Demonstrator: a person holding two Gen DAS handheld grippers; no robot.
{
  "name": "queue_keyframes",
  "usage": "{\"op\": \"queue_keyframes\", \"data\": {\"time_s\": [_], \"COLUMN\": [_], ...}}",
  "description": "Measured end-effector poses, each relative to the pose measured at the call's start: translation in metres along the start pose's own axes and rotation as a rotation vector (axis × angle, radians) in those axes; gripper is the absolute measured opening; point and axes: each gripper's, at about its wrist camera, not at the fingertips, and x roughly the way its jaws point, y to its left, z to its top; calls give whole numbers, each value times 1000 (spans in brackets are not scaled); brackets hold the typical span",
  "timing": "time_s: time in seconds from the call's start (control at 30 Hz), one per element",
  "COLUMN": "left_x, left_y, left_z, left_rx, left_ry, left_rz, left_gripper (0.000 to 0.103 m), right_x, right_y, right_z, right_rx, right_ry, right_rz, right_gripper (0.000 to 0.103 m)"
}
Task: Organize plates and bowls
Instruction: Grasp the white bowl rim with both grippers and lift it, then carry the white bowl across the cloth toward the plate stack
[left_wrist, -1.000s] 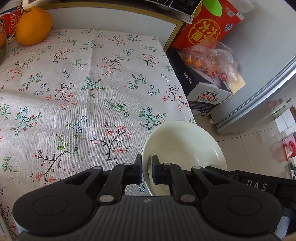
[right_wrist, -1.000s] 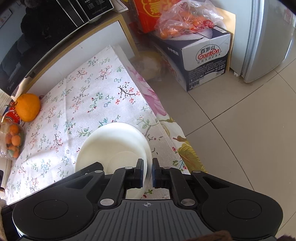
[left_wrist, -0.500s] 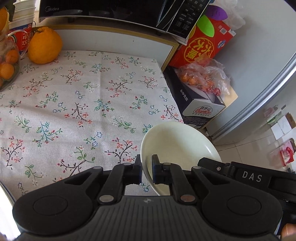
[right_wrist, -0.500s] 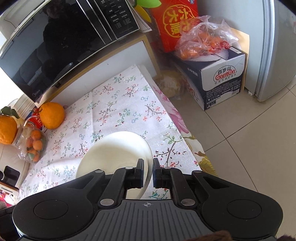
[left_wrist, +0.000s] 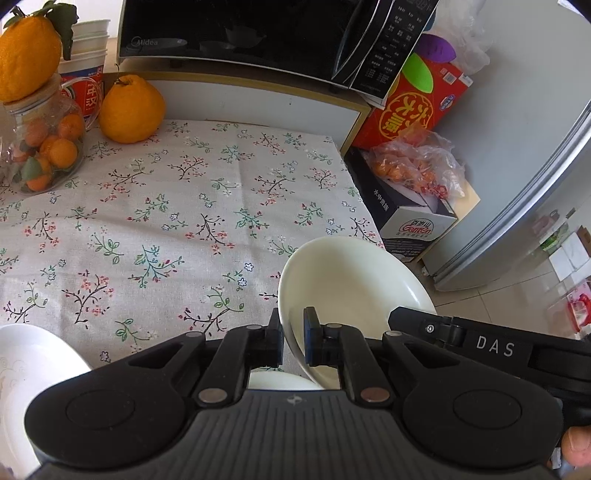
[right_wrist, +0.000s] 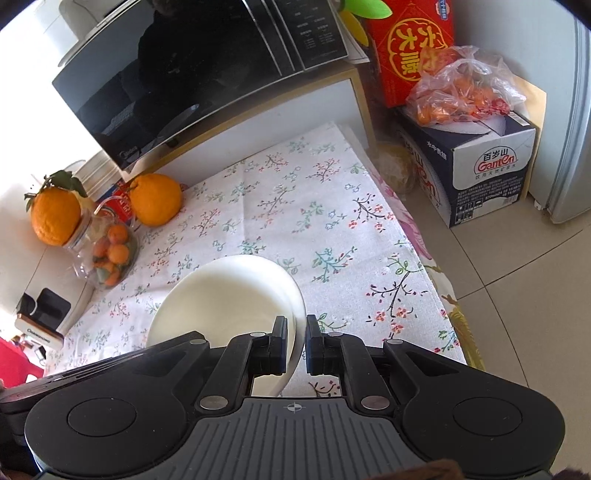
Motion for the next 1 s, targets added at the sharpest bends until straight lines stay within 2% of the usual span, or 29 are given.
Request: {"op": "queue_keyframes", "data": {"time_s": [0.53,0.63,1.0], "left_x": [-25,-28,-36], "left_y": [19,20,22], "left_z": [-20,-25,-44], "left_rx": [-28,-32,1], "left_ry": [-15,-15,-36], "left_rz": [15,16,57], "left_gripper": [10,10,11], "right_x": [-13,-12,-17], "right_y": [27,28,42], "right_z": [-16,-21,-35], "right_rx": [-92,-108,-186], "right_ry": [0,22,40], "right_rz": [49,56,51], "right_gripper": [13,13,14]}}
